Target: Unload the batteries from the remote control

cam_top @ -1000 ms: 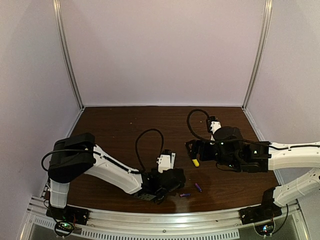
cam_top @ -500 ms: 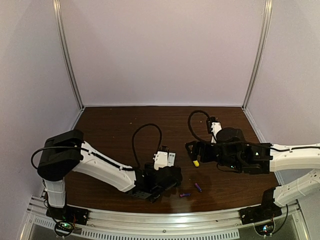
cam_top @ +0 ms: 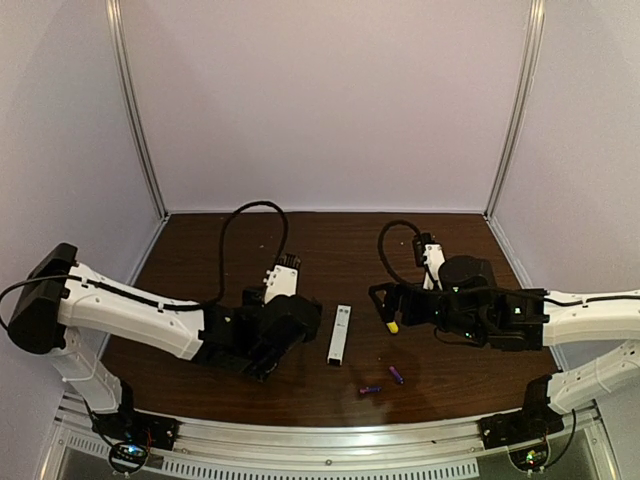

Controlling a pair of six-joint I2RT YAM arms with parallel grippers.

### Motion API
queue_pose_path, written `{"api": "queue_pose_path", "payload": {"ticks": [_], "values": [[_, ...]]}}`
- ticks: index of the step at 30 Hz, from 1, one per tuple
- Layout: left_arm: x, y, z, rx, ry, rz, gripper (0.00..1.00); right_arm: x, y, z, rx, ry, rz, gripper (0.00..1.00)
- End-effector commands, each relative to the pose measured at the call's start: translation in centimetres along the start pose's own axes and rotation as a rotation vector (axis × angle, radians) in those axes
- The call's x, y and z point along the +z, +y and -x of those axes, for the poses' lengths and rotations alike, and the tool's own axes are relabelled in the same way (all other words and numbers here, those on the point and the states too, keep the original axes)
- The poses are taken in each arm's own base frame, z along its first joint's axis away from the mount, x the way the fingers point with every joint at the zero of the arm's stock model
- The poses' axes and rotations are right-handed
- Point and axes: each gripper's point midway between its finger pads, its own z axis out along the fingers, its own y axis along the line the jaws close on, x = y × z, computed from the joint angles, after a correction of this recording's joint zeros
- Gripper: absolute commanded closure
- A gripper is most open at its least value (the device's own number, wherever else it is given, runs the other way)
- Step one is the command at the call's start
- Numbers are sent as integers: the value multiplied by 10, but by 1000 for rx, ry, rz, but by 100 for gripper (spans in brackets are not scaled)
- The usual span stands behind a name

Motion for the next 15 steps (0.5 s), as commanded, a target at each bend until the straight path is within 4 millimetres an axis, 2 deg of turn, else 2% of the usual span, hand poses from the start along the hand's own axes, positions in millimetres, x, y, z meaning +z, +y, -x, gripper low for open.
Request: {"api": "queue_pose_path", "payload": {"ticks": [1,9,15], "values": [[3,59,19,101,-20,127,3,-2,6,-1,-5,-10,36,0],[5,153,49,68,-73,220,3,-1,9,-1,-10,-7,51,0],[2,216,45,79,-143,317,3,0,11,-3,-13,-1,62,0]]}}
